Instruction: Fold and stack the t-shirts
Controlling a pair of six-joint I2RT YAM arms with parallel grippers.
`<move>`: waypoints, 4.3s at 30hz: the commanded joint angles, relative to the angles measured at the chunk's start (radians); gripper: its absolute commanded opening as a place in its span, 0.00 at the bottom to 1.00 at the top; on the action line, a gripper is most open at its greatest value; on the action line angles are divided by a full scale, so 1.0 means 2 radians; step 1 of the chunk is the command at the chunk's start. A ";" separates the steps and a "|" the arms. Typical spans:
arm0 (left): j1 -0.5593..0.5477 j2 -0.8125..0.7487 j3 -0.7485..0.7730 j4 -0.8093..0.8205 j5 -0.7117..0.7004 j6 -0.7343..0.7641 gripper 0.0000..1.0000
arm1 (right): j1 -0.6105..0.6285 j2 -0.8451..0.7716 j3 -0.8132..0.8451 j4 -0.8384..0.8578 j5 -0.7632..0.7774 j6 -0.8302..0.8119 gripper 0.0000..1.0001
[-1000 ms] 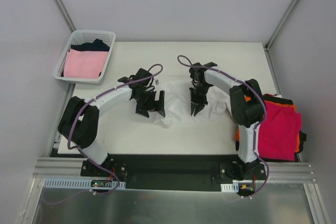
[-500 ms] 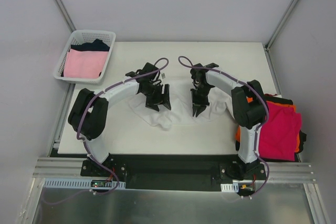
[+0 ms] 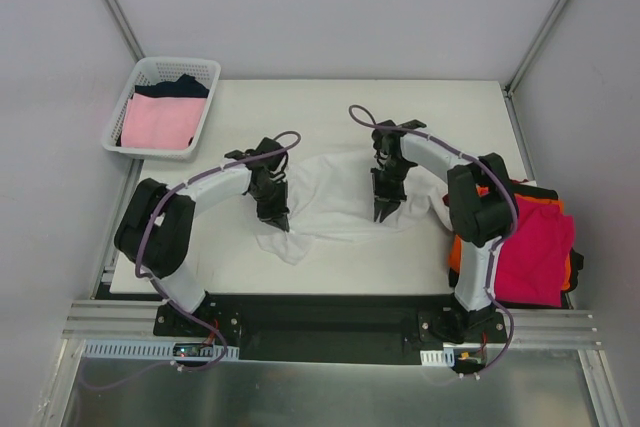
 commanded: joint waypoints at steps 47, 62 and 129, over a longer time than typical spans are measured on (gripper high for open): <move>0.076 -0.008 0.106 -0.138 0.036 0.027 0.77 | -0.136 0.121 0.092 0.046 -0.131 -0.036 0.70; 0.048 0.043 0.109 -0.130 0.034 0.034 0.76 | -0.073 0.144 0.049 0.095 -0.213 -0.043 0.53; 0.038 -0.049 0.162 -0.137 -0.036 0.033 0.78 | 0.046 -0.039 -0.023 -0.032 0.054 -0.063 0.76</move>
